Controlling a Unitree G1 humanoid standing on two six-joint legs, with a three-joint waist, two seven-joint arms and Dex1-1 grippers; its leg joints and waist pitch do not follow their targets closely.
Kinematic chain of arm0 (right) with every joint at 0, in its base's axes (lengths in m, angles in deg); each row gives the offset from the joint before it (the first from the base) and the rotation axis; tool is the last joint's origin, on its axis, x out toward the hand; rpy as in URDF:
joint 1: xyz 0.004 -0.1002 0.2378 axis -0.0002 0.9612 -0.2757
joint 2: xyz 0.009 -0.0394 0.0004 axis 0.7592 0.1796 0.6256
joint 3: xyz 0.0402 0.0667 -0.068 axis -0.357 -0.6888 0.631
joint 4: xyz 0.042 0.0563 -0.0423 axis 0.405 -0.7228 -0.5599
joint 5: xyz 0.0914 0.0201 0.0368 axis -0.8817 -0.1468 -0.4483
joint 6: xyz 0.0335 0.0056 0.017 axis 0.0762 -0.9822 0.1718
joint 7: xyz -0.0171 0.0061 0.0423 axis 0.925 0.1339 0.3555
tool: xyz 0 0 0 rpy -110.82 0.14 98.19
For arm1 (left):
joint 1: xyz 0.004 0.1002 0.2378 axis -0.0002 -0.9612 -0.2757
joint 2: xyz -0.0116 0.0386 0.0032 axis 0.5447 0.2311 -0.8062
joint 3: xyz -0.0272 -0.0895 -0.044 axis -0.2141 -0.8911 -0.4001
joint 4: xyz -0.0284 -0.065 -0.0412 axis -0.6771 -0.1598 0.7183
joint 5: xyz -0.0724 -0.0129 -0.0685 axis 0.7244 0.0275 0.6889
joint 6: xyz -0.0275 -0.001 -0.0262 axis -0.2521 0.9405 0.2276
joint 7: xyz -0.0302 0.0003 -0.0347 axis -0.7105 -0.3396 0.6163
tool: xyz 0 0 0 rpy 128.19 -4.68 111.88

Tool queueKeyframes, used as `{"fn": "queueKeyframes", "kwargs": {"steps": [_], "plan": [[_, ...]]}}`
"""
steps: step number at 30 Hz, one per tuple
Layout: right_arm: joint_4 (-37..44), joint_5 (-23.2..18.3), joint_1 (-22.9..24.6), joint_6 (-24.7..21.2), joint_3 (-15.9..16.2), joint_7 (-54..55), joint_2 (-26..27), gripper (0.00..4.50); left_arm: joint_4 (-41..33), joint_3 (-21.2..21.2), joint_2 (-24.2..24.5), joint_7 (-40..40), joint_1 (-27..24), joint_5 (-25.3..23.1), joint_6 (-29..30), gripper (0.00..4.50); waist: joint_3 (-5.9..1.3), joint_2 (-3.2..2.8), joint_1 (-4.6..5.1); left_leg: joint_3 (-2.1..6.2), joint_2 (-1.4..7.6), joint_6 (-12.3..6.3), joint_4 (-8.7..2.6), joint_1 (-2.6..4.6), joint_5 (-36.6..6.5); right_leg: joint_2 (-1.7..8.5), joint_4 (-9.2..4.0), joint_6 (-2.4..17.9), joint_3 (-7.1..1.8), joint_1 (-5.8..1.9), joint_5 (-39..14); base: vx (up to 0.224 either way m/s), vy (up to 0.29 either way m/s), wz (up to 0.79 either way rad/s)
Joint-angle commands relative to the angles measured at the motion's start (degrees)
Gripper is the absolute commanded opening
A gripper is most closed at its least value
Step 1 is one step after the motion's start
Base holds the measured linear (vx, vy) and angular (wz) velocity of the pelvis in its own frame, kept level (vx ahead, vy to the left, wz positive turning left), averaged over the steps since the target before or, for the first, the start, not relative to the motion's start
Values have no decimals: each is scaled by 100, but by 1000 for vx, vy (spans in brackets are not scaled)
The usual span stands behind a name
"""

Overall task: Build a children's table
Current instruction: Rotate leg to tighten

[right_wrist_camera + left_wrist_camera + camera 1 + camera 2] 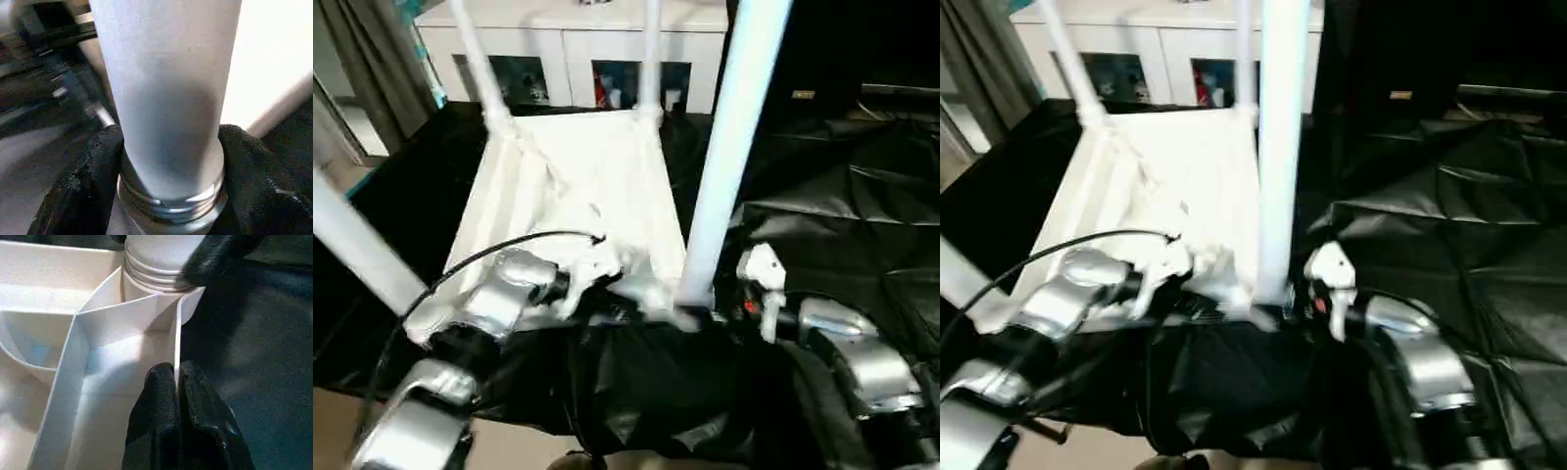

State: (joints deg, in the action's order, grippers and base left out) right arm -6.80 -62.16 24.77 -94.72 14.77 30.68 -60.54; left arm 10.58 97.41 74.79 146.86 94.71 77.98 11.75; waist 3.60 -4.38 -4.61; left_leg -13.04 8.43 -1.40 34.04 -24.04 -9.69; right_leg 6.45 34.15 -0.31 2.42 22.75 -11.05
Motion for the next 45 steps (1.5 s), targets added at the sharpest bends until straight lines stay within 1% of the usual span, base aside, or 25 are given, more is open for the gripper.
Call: {"fn": "queueKeyframes", "kwargs": {"steps": [1,2,4,5,9,12,14,16,18,19,21,22,23,24,27,31,33,35,36,37,39,41,43,44,45], "plan": [[-334,288,-65,-80,-7,792,276,270,299,-101,-232,-624,166,-98,105,0,-330,95,62,304,495,30,-521,269,-1920,338,-439,1284,-197,-80,-1563,0,0,0],[-460,331,-117,-154,-70,1199,492,270,427,-162,-381,-955,260,-122,143,0,-331,105,78,327,486,148,-534,292,-2077,342,-458,1211,-189,-83,-1776,0,0,0],[-582,379,-174,-203,-114,1582,695,270,534,-197,-525,-1204,345,-139,183,0,-323,102,137,348,477,261,-556,280,-2235,342,-476,1123,-186,-81,-1967,0,0,0],[-678,444,-228,-232,-136,1952,909,270,595,-238,-676,-1450,410,-139,231,0,-314,104,163,349,480,297,-562,302,-2357,332,-508,1057,-187,-55,-2093,0,0,0],[-904,616,-430,-277,-77,2664,1436,270,618,-253,-1106,-1843,509,-96,327,0,-294,105,201,371,469,374,-576,316,-2615,337,-543,938,-196,-21,-2398,0,0,0],[-930,656,-500,-183,-2,2671,1558,270,616,-218,-1225,-1841,523,-92,325,0,-293,104,214,379,468,418,-594,345,-2800,327,-589,789,-204,5,-2534,0,0,0],[-878,623,-529,-65,70,2425,1561,326,630,-176,-1252,-1740,522,-97,272,0,-295,91,220,379,469,402,-606,341,-2795,318,-589,776,-205,-3,-2407,0,0,0],[-782,583,-522,-22,138,2185,1493,342,598,-131,-1198,-1562,478,-89,233,0,-302,93,222,370,466,380,-619,349,-2785,310,-584,801,-198,-23,-2254,0,0,0],[-656,627,-492,84,246,1917,1292,354,534,-99,-1076,-1310,408,-81,186,0,-341,95,214,365,485,284,-639,306,-2377,297,-513,919,-187,-98,-1616,0,0,0],[-564,582,-459,99,269,1637,1121,366,454,-74,-963,-1095,347,-51,215,0,-342,91,215,353,482,246,-632,299,-2284,297,-511,968,-191,-99,-1458,0,0,0],[-412,526,-393,126,320,1242,876,366,335,0,-797,-786,257,-24,126,0,-358,112,214,326,476,8,-582,268,-1976,319,-484,1126,-192,-151,-1122,0,0,0],[-321,489,-354,136,353,1028,743,366,269,33,-713,-639,209,-9,115,0,-365,110,213,327,475,-56,-570,259,-1884,326,-473,1167,-189,-167,-1051,0,0,0],[-252,438,-321,139,362,841,626,366,227,61,-642,-528,176,-7,105,0,-395,121,193,309,479,-195,-535,264,-1642,326,-450,1238,-185,-188,-814,0,0,0],[-196,397,-296,143,357,703,533,366,193,82,-579,-424,146,-3,70,0,-399,104,182,287,480,-320,-509,274,-1450,320,-427,1344,-183,-172,-594,51,-18,1],[9,209,-214,194,260,43,104,366,-10,111,-280,202,2,130,5,0,-435,90,105,277,505,-594,-449,253,-950,308,-333,1511,-147,-216,-82,0,0,0],[41,77,-217,205,187,-282,-78,366,-143,85,-155,542,-52,241,68,0,-468,74,54,256,516,-682,-413,285,-769,288,-283,1659,-130,-197,122,0,0,0],[80,0,-208,217,185,-565,-238,366,-231,106,-39,785,-95,280,104,0,-482,75,16,256,519,-679,-398,286,-729,279,-265,1659,-127,-190,164,0,0,0],[140,-58,-175,217,230,-876,-429,366,-307,143,114,1032,-149,314,102,0,-450,88,-31,246,515,-619,-407,267,-953,293,-279,1624,-136,-173,-142,0,0,0],[140,-58,-175,217,230,-876,-429,366,-307,143,114,1032,-149,314,102,0,-431,88,-34,252,519,-535,-431,260,-1166,309,-312,1581,-148,-166,-450,0,0,0],[126,-47,-175,240,247,-936,-464,366,-298,146,146,1069,-150,320,97,0,-442,92,-30,256,520,-481,-432,265,-1243,316,-318,1563,-151,-170,-582,0,0,0],[99,-56,-177,250,259,-973,-471,366,-313,159,186,1134,-160,340,113,0,-415,97,-25,266,520,-264,-458,278,-1561,317,-360,1483,-171,-142,-1063,0,0,0],[83,-55,-182,255,268,-1002,-446,342,-308,146,195,1152,-154,331,106,0,-415,102,-26,269,520,-133,-468,302,-1711,319,-382,1430,-183,-125,-1263,0,0,0],[59,-72,-196,260,285,-1033,-424,342,-292,123,186,1143,-136,323,100,0,-419,98,-27,275,521,-65,-476,304,-1755,318,-383,1395,-186,-119,-1309,0,0,0],[54,-103,-197,252,299,-1064,-406,342,-302,107,185,1124,-131,333,103,0,-427,103,-20,284,515,-51,-483,283,-1695,317,-370,1372,-181,-135,-1234,0,0,0],[54,-103,-197,252,299,-1064,-406,321,-302,107,185,1124,-131,333,103,0,-431,100,-23,280,514,-53,-480,291,-1683,315,-371,1371,-180,-128,-1208,0,0,0]]}}
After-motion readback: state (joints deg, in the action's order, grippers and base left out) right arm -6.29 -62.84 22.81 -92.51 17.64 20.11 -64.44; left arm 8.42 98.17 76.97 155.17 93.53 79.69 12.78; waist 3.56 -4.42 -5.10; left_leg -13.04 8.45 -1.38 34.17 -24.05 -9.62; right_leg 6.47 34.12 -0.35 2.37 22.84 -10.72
